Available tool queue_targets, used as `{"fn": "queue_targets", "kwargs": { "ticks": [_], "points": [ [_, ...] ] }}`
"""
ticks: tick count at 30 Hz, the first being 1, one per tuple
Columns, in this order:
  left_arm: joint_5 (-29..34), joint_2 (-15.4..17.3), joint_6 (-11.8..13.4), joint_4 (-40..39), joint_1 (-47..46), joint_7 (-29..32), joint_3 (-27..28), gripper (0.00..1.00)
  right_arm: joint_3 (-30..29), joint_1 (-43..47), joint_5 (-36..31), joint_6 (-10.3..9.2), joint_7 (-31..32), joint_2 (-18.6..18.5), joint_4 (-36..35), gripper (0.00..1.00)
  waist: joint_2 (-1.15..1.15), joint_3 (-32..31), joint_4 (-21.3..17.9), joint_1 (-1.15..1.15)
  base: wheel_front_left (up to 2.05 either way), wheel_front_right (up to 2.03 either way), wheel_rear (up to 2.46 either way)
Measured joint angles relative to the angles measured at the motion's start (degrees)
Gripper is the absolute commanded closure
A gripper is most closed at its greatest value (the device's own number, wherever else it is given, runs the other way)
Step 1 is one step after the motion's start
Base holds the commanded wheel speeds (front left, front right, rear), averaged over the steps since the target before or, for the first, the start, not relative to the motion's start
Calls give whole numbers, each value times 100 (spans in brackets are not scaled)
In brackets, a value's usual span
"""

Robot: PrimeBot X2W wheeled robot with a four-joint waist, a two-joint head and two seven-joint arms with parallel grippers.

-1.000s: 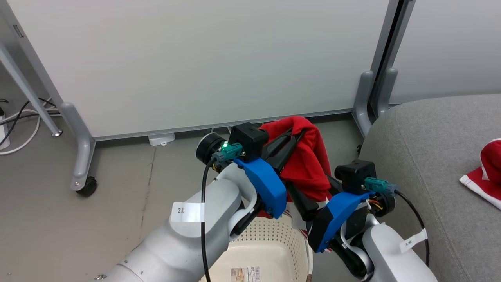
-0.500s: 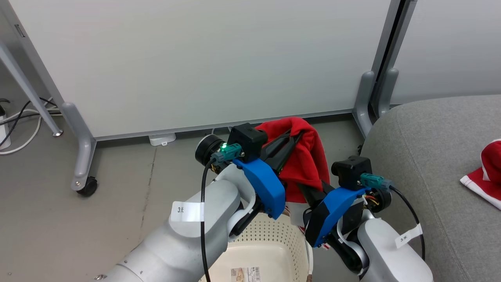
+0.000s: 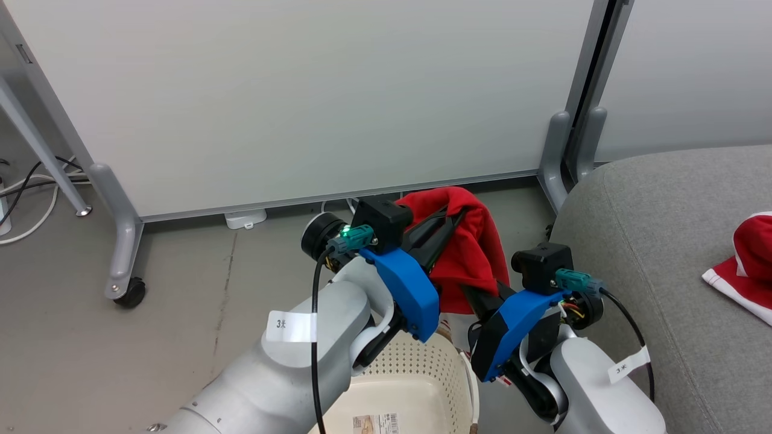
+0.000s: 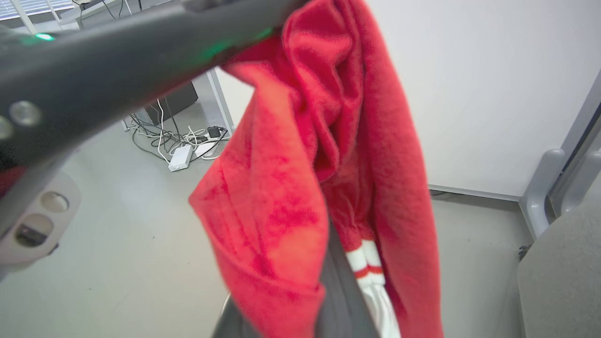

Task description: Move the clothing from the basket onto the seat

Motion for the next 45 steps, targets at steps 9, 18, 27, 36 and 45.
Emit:
{"fn": "queue_targets", "kwargs": {
  "ticks": [9,18,27,36,45],
  "points": [
    [-36,0,0,24,-5,0,-3,0,16,0,19,0,-60,0,24,100,0,-9,-12,0,0,0,0],
    [73,0,0,21,-4,0,110,0,10,-1,16,0,-62,-1,35,100,0,-10,-23,0,0,0,0],
    [410,65,0,-159,247,0,536,0,-21,1,5,-1,-64,-1,12,100,0,-7,-17,0,0,0,0],
    [1376,432,3,-1137,1400,-1,1556,0,-152,20,-98,-1,-62,0,-78,100,0,25,17,0,0,0,0],
    [2331,689,34,-1860,2813,0,2741,0,-246,65,-159,-1,-31,-1,-199,100,0,51,12,0,0,0,0]
  ]
}}
